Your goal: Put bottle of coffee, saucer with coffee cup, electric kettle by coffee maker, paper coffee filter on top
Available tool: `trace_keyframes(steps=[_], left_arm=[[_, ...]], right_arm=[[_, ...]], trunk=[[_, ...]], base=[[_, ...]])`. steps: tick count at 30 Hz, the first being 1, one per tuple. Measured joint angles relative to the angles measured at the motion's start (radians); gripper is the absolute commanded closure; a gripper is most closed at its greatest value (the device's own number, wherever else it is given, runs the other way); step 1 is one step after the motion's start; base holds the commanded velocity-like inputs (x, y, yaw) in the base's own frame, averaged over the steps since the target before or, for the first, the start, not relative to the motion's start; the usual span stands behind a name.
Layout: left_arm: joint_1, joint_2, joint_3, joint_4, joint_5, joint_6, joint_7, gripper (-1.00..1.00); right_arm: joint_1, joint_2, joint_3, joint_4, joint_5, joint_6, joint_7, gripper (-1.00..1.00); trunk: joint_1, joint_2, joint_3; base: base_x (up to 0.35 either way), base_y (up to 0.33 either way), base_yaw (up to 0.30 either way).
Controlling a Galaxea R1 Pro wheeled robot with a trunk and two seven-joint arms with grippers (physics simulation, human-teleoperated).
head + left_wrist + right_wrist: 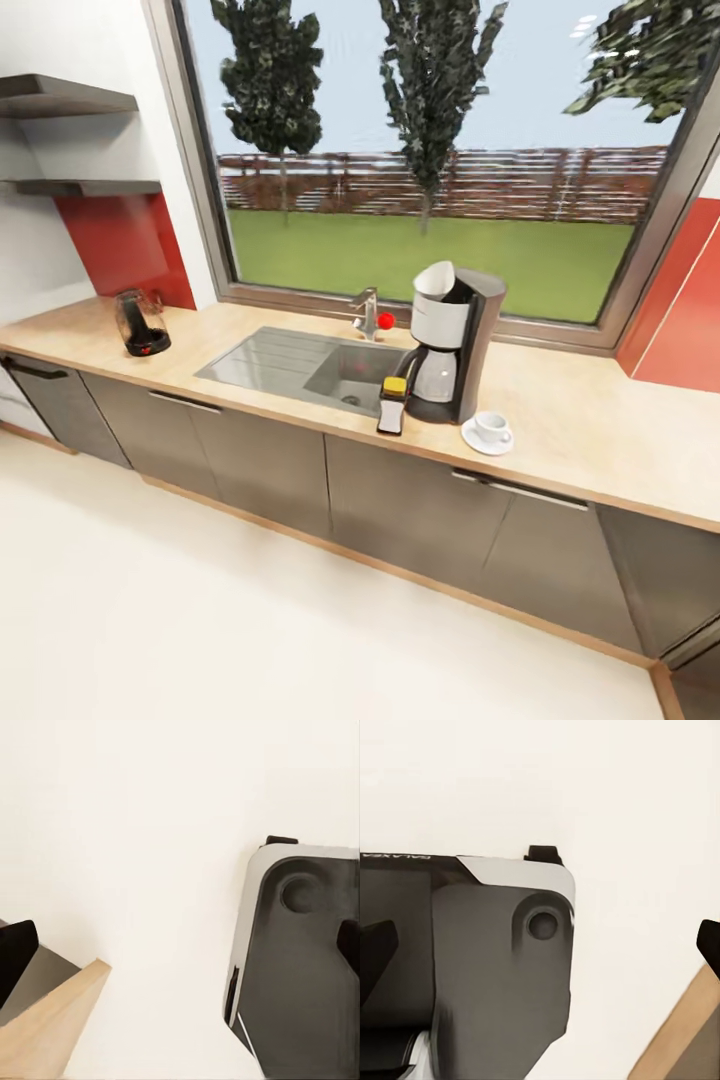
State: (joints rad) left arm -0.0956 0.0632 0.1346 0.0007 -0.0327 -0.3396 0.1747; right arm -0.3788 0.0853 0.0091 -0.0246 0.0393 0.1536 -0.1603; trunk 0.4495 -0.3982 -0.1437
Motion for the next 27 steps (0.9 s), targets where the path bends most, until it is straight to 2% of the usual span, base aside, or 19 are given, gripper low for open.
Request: trace_keyframes(steps=[4, 5, 7, 8, 9, 13, 27], left_arm=[[0.000, -0.017, -0.005, -0.002, 0.001, 0.006, -0.002, -1.00], [0.000, -0.015, -0.008, 0.004, 0.003, 0.132, -0.001, -1.00], [0.000, -0.015, -0.010, 0.003, 0.000, 0.216, -0.002, -1.00], [0.000, -0.014, -0.011, -0.002, -0.003, 0.301, -0.002, -1.00], [0.000, -0.013, -0.011, -0.003, -0.004, 0.325, -0.002, -1.00], [-0.002, -0.009, -0.009, -0.008, -0.005, 0.356, -0.002, -1.00], [-0.012, -0.015, -0.008, -0.012, -0.003, 0.360, -0.003, -1.00]], right_arm=[[0.000, -0.002, 0.001, -0.001, 0.000, 0.001, 0.004, -1.00], [0.000, 0.001, 0.003, -0.001, 0.000, 0.002, 0.007, -1.00], [0.000, 0.001, 0.003, -0.001, 0.001, 0.003, 0.007, -1.00], [0.000, 0.002, 0.003, -0.001, 0.001, 0.003, 0.008, -1.00], [0.000, 0.002, 0.004, -0.001, 0.001, 0.002, 0.008, -1.00], [0.000, 0.000, 0.003, 0.000, 0.001, 0.002, 0.007, -1.00], [0.000, -0.001, 0.002, 0.001, 0.001, 0.001, 0.001, -1.00]], trunk=[[0.000, 0.000, -0.001], [0.000, 0.000, -0.001], [0.000, 0.000, -0.003], [0.000, 0.000, -0.004], [0.000, 0.000, -0.004], [0.000, 0.000, -0.007], [0.000, 0.000, -0.009]], base=[[0.000, 0.000, 0.265], [0.000, 0.000, 0.255], [0.000, 0.000, 0.252], [0.000, 0.000, 0.251], [0.000, 0.000, 0.251], [0.000, 0.000, 0.255], [0.012, 0.000, 0.280]])
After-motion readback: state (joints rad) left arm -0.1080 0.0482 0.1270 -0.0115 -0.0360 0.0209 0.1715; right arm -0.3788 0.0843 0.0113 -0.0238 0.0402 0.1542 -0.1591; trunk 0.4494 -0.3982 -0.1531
